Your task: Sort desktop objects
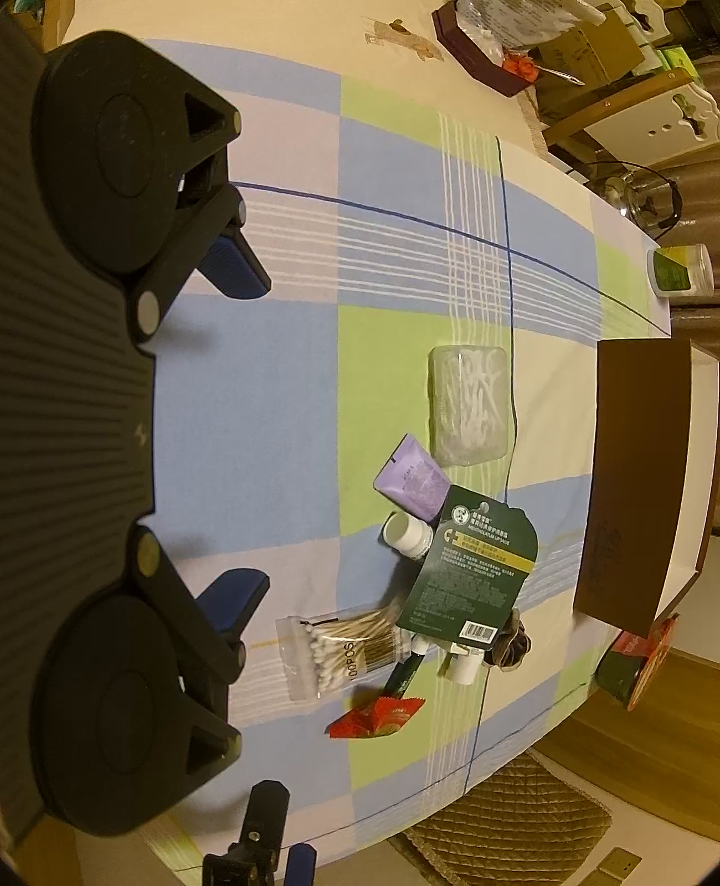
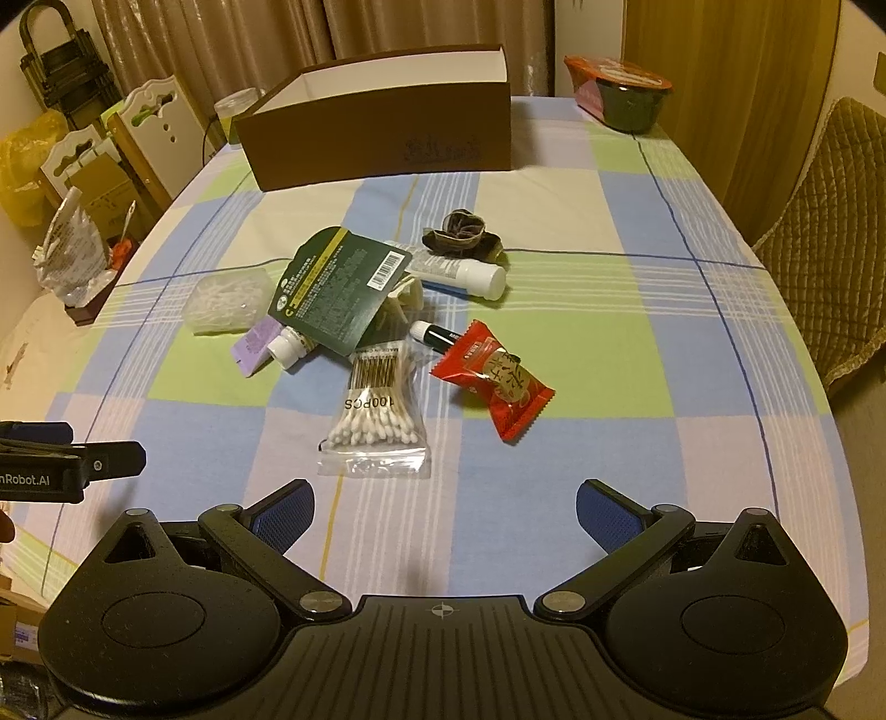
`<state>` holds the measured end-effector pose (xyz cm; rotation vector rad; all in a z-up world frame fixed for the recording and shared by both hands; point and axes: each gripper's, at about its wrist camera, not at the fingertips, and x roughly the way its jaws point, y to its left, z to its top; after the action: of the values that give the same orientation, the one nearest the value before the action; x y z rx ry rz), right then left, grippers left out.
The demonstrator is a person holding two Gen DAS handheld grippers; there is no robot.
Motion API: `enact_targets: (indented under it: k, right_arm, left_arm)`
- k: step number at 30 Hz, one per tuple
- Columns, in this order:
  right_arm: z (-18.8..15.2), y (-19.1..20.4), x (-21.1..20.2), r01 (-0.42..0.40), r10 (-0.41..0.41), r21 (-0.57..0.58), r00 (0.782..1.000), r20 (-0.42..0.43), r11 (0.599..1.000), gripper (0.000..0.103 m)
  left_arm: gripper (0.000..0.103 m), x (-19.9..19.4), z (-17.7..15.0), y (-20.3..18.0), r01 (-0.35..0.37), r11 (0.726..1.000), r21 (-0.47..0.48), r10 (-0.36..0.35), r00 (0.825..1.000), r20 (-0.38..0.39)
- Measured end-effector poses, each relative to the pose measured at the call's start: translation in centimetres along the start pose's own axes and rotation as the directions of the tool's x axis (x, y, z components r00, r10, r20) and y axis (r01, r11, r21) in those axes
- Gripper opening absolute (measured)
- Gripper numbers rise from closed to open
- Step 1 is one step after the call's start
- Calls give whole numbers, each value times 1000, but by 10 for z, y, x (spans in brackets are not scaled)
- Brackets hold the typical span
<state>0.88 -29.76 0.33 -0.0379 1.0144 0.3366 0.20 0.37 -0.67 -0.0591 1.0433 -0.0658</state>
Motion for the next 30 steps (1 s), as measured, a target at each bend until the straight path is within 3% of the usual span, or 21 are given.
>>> enact_targets:
  k: [18,30]
  right_arm:
    - [-3,-6,0,25,-24,-22,1000,16,999,103]
    - [-11,-7,-2,73,-72,-64,997,22,995,103]
  left_arm:
    - [102,-2,-2,-4,39,999,6,-39,998,52]
    - [102,10,-3,-13,117,989,95,-116,993,-21]
